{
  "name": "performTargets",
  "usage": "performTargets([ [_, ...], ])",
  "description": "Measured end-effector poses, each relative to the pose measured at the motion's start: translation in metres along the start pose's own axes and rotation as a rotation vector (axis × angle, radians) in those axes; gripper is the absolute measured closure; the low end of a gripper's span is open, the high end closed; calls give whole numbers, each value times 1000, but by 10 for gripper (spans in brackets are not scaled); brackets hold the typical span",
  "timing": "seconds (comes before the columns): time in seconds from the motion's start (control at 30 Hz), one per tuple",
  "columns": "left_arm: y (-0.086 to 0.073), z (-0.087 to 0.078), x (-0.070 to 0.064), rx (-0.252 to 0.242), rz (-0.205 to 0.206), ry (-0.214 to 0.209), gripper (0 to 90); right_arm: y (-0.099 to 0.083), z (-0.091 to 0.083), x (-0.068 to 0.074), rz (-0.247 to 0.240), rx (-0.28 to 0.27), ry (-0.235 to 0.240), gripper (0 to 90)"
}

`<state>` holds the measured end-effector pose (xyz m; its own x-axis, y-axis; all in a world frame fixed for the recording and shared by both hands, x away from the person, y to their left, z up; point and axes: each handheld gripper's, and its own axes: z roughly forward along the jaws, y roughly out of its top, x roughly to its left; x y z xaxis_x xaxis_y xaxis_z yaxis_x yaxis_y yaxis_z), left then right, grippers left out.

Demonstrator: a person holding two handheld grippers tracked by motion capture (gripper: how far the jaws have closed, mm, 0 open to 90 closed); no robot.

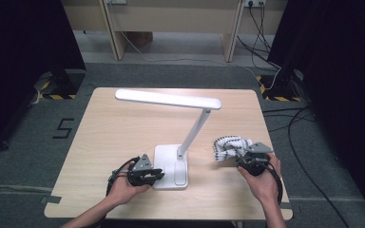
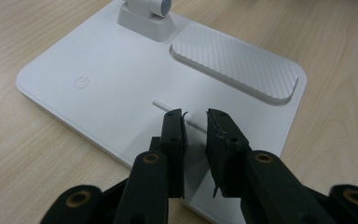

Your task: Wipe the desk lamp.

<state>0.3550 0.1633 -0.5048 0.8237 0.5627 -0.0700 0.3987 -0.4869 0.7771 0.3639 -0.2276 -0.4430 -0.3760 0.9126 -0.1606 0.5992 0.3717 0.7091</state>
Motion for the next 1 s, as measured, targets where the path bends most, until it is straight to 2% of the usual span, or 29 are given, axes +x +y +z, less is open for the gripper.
performTargets([
  [0.13,1,0,-1,6,3,4,755,5,-11,11,-49,-17,19,491],
  [0.27,0,0,0,4,-5,2,757,8,-20,20,-49,-76,40,520],
  [0.33,0,0,0,8,0,0,758,9,-20,23,-69,-83,46,536],
  [0.5,0,-1,0,6,2,4,757,10,-16,42,-83,-120,120,604],
  [0.7,0,0,0,-2,-8,1,757,6,4,66,-93,-77,199,614],
  [0.83,0,0,-1,0,0,0,746,4,10,77,-91,-63,237,619],
  [1.0,0,-1,-1,-3,-17,10,717,5,15,88,-78,-49,300,643],
])
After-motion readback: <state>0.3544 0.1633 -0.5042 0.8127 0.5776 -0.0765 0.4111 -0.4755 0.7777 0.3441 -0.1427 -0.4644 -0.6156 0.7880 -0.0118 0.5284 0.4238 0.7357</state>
